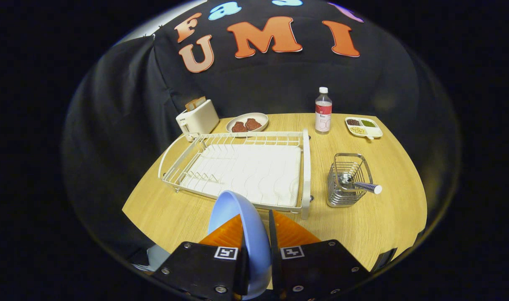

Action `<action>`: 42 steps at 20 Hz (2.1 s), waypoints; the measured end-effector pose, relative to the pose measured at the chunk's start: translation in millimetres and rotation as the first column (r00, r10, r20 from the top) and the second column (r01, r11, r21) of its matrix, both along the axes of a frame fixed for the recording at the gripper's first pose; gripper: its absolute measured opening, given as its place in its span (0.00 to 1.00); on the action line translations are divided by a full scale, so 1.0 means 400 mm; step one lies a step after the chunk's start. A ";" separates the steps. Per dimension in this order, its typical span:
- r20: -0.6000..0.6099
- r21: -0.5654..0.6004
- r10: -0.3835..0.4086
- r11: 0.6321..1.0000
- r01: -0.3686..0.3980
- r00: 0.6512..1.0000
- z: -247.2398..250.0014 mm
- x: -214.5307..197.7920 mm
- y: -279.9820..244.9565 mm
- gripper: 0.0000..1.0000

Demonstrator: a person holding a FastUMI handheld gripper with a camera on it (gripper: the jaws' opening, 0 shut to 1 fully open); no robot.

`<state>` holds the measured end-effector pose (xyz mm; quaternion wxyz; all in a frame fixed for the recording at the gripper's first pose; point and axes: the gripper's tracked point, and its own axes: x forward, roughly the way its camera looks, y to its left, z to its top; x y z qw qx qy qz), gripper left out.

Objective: Take the plate from the dish rack, then take the spoon from the basket and place it into the plate.

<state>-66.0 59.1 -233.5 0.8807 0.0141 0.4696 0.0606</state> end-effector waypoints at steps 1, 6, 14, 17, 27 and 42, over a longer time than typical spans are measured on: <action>-0.009 -0.006 0.007 1.000 -0.007 1.000 -0.013 -0.015 0.000 0.23; -0.057 -0.017 0.027 0.999 -0.028 0.998 -0.073 -0.057 -0.011 0.23; -0.052 -0.027 0.004 1.000 -0.006 0.999 -0.110 -0.037 -0.054 0.31; 0.008 -0.031 -0.016 0.999 0.016 1.000 -0.093 -0.011 -0.084 0.39; 0.308 -0.228 -0.100 0.958 0.175 0.946 0.006 0.070 -0.307 0.70; 0.397 -0.196 -0.175 0.943 0.269 0.901 -0.025 0.135 -0.433 0.70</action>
